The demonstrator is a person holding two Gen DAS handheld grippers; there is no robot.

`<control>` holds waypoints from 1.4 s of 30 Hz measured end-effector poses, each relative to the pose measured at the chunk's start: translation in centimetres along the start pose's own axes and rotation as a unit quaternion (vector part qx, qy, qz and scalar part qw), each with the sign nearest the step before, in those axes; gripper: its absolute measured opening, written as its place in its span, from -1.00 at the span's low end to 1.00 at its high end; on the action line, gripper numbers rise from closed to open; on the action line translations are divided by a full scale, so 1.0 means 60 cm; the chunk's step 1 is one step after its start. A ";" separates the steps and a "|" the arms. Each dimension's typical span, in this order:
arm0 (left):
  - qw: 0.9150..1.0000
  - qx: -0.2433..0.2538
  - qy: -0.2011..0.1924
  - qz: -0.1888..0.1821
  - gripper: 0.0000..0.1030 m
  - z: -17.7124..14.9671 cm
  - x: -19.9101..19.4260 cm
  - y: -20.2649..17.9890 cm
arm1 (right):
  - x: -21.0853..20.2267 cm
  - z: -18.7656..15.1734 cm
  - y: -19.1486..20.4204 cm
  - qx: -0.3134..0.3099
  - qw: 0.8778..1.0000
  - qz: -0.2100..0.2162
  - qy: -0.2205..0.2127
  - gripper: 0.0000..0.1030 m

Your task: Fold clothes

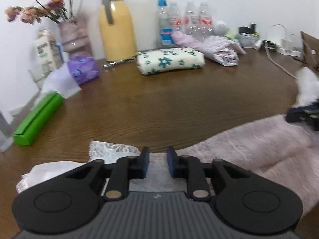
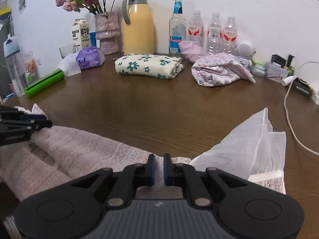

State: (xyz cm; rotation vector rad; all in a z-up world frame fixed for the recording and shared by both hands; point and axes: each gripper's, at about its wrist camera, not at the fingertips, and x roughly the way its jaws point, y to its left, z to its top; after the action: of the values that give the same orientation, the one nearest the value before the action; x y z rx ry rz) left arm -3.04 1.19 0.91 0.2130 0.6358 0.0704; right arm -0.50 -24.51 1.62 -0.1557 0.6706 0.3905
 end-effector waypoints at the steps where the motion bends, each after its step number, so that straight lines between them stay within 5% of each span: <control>1: 1.000 0.011 -0.005 0.021 -0.55 0.001 0.008 -0.007 | 0.001 -0.001 0.000 0.002 1.000 -0.009 -0.002 -0.92; 4: 1.000 0.013 -0.005 0.028 -0.58 0.025 0.042 0.002 | 0.018 0.007 -0.011 0.019 0.998 -0.057 -0.013 -0.90; 7: 1.000 0.008 0.015 0.006 -0.42 0.045 0.052 0.028 | 0.004 0.015 -0.032 0.030 0.999 -0.038 -0.015 -0.83; 10: 0.996 -0.018 -0.012 -0.083 0.09 0.040 -0.001 0.081 | -0.065 0.000 -0.072 0.019 0.998 0.037 -0.041 -0.40; 13: 0.977 -0.001 -0.022 -0.212 0.10 0.022 -0.048 0.104 | -0.126 -0.033 -0.100 -0.003 0.993 0.112 -0.045 -0.22; 15: 0.957 0.022 -0.006 -0.289 0.13 0.012 -0.058 0.096 | -0.142 -0.050 -0.109 -0.001 0.990 0.137 -0.027 -0.21; 16: 0.952 0.035 0.003 -0.303 0.13 0.009 -0.058 0.088 | -0.145 -0.056 -0.110 0.003 0.989 0.144 -0.018 -0.21; 18: 0.952 0.054 0.027 -0.300 0.05 0.004 -0.048 0.076 | -0.144 -0.067 -0.099 -0.005 0.988 0.152 -0.007 -0.21; 22: 0.946 0.037 0.061 -0.315 -0.75 -0.008 -0.041 0.087 | -0.142 -0.089 -0.077 -0.011 0.986 0.165 -0.014 -0.29; 24: 0.950 0.027 0.054 -0.306 -0.88 -0.011 -0.056 0.097 | -0.138 -0.090 -0.069 -0.017 0.989 0.147 -0.018 -1.00; 25: 0.953 0.023 0.052 -0.299 -0.90 -0.013 -0.064 0.102 | -0.138 -0.087 -0.067 -0.018 0.990 0.140 -0.024 -0.98; 32: 0.958 0.010 0.062 -0.281 -0.85 -0.038 -0.080 0.094 | -0.126 -0.070 -0.053 -0.035 0.993 0.108 -0.015 -0.82; 36: 0.961 0.007 0.029 -0.274 -0.29 -0.028 -0.102 0.105 | -0.151 -0.065 -0.066 -0.003 0.990 0.134 -0.046 -0.75; 38: 0.964 0.008 0.021 -0.266 -0.25 -0.025 -0.095 0.099 | -0.156 -0.061 -0.063 0.008 0.986 0.152 -0.063 -0.70; 42: 0.955 0.029 0.039 -0.292 -0.22 -0.018 -0.059 0.076 | -0.123 -0.058 -0.031 -0.013 0.987 0.156 -0.038 -0.66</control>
State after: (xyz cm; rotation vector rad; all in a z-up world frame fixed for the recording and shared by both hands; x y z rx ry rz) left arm -6.51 5.36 3.12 0.0716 0.7591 -0.5134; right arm -7.05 -29.37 3.60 -0.0604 0.6153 0.7026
